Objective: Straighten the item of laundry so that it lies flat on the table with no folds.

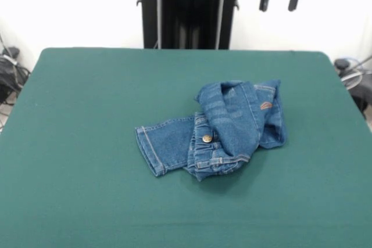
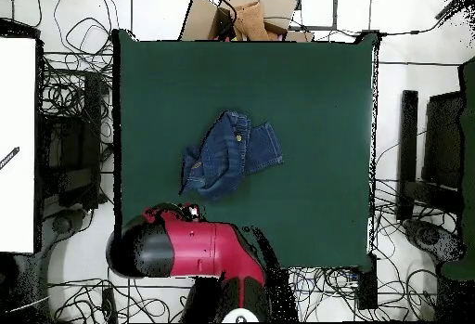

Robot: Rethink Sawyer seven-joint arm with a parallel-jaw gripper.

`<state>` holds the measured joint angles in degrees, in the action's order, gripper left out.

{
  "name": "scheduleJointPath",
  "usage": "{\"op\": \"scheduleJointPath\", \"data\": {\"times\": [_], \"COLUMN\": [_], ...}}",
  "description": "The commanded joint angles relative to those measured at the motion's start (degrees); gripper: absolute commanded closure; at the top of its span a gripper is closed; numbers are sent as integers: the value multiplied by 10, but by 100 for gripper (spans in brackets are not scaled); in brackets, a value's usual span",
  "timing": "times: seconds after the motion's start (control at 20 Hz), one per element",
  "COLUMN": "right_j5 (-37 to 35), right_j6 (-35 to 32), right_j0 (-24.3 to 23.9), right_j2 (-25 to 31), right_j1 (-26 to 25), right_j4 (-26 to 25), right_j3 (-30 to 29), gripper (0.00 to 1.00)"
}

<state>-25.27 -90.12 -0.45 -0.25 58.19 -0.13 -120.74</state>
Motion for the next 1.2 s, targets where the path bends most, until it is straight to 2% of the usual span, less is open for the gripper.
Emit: {"op": "scheduleJointPath", "data": {"times": [0.05,1.2], "right_j5": [54,40], "right_j6": [-121,-96], "right_j0": [11,-34], "right_j2": [4,20], "right_j1": [-61,-86], "right_j4": [-1,19], "right_j3": [25,74], "gripper": [0,0]}}
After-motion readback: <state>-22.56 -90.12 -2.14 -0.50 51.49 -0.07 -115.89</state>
